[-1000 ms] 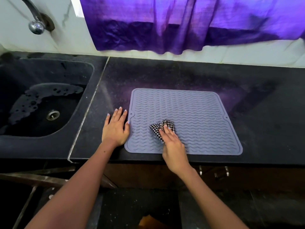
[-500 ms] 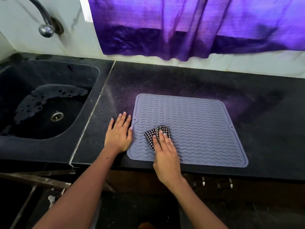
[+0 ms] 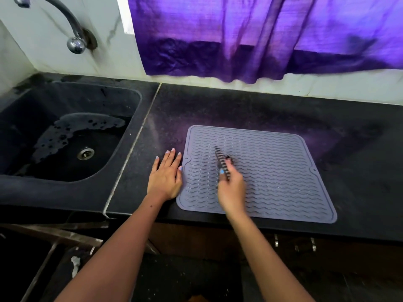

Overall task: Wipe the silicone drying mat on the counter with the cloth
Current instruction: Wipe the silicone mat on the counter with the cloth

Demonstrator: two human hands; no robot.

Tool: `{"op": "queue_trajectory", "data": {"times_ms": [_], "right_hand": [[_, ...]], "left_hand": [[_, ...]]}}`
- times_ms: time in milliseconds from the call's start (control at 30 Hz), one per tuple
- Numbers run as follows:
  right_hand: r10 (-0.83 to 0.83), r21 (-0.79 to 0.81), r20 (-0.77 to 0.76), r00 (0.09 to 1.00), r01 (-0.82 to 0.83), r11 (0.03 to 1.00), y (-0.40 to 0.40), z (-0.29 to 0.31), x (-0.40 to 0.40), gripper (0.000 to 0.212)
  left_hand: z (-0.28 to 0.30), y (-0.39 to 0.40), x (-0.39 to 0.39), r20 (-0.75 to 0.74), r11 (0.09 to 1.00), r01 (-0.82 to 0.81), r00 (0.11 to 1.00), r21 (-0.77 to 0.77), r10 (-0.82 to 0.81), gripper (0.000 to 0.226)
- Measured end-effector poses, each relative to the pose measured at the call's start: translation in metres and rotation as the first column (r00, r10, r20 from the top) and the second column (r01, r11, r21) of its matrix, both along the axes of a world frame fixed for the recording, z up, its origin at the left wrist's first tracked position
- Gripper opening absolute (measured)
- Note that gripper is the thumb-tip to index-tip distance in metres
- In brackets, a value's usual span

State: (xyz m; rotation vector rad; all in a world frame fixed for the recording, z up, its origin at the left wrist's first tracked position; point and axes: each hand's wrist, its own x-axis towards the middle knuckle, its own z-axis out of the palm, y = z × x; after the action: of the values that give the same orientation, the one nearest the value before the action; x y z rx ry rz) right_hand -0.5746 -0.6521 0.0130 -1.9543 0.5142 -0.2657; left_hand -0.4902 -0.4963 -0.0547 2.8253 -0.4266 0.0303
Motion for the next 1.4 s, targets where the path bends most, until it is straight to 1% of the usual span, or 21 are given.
{"op": "queue_trajectory", "data": {"times_ms": [67,167,300,333,367,433,500,567,633,700,800,867,967,1067,1133,1167,1200,1267,1300,1333,1400], "right_hand": [[0.198,-0.316,-0.037,0.979,-0.2,0.927,0.024,-0.012,-0.007,0.058],[0.352,-0.671,-0.175,0.919,-0.373,0.641,0.044,-0.041,-0.02,0.074],[0.351,-0.708,-0.297,0.888,-0.451,0.544,0.046,-0.049,-0.018,0.084],[0.367,-0.739,-0.254,0.895,-0.424,0.523,0.043,-0.046,-0.018,0.082],[0.41,-0.736,-0.204,0.889,-0.416,0.534,0.038,-0.043,-0.014,0.078],[0.413,-0.524,-0.159,0.897,-0.431,0.734,0.028,-0.034,-0.008,0.063],[0.307,-0.191,-0.079,0.948,-0.317,0.929,0.017,-0.026,-0.002,0.049],[0.131,0.039,0.022,0.991,-0.132,0.991,0.012,-0.021,0.002,0.041],[0.054,-0.039,0.068,0.996,-0.051,0.998,0.017,-0.016,0.003,0.045],[0.159,-0.215,0.039,0.986,-0.147,0.966,0.029,-0.019,-0.002,0.057],[0.282,-0.569,-0.126,0.951,-0.303,0.765,0.052,-0.036,-0.012,0.08],[0.269,-0.663,-0.301,0.915,-0.404,0.63,0.063,-0.043,-0.015,0.094],[0.261,-0.71,-0.305,0.916,-0.402,0.578,0.061,-0.049,-0.011,0.099],[0.327,-0.676,-0.304,0.895,-0.444,0.588,0.055,-0.041,-0.011,0.092],[0.369,-0.551,-0.176,0.912,-0.402,0.731,0.045,-0.034,-0.006,0.068],[0.348,-0.362,-0.156,0.924,-0.382,0.85,0.036,-0.027,-0.001,0.058],[0.321,-0.074,-0.152,0.935,-0.334,0.939,0.029,-0.016,0.004,0.052],[0.156,0.39,-0.088,0.984,-0.11,0.914,0.013,0.0,0.013,0.043],[0.076,0.452,-0.076,0.994,-0.034,0.891,0.009,0.005,0.016,0.041],[0.044,0.378,-0.068,0.997,-0.015,0.926,0.008,0.011,0.018,0.041],[0.074,0.06,-0.001,0.997,-0.074,0.996,0.019,0.011,0.017,0.047]], "left_hand": [[0.001,0.001,-0.001,0.0,1.0,0.001,1.0,-0.02,-0.001,0.084],[0.002,0.0,-0.001,0.011,1.0,0.006,1.0,-0.014,-0.006,0.083],[0.003,0.0,-0.001,-0.002,1.0,0.005,1.0,0.021,-0.005,0.072],[0.003,0.0,-0.001,-0.005,1.0,0.002,1.0,0.023,-0.001,0.072],[0.003,-0.001,-0.001,-0.004,1.0,-0.003,1.0,0.022,0.003,0.074],[0.004,-0.001,-0.001,-0.004,1.0,-0.003,1.0,0.014,0.003,0.08],[0.004,-0.001,-0.002,-0.006,1.0,-0.002,1.0,0.013,0.002,0.082],[0.004,0.0,-0.002,-0.006,1.0,0.0,1.0,0.013,0.0,0.081],[0.005,-0.001,-0.001,-0.004,1.0,-0.001,1.0,0.013,0.001,0.081],[0.005,-0.001,-0.002,-0.013,1.0,0.003,1.0,0.015,-0.003,0.081],[0.006,0.0,-0.001,-0.02,1.0,0.018,1.0,0.026,-0.018,0.081],[0.005,0.001,-0.001,-0.016,0.999,0.031,0.999,0.031,-0.03,0.079],[0.004,0.002,-0.001,-0.024,0.998,0.035,0.999,0.047,-0.033,0.079],[0.004,0.002,0.0,-0.035,0.998,0.038,0.999,0.043,-0.037,0.082],[0.005,0.001,0.001,-0.034,0.998,0.037,0.999,0.044,-0.035,0.082],[0.005,0.001,0.001,-0.036,0.999,0.034,0.999,0.04,-0.032,0.082],[0.006,0.001,0.0,-0.038,0.999,0.029,0.999,0.033,-0.028,0.081],[0.005,0.0,0.001,-0.034,0.999,0.025,0.999,0.03,-0.024,0.079],[0.005,0.0,0.001,-0.035,0.999,0.028,0.999,0.035,-0.027,0.079],[0.005,0.0,0.001,-0.036,0.999,0.032,0.999,0.039,-0.03,0.079],[0.005,0.0,0.001,-0.038,0.998,0.033,0.999,0.045,-0.031,0.081]]}}
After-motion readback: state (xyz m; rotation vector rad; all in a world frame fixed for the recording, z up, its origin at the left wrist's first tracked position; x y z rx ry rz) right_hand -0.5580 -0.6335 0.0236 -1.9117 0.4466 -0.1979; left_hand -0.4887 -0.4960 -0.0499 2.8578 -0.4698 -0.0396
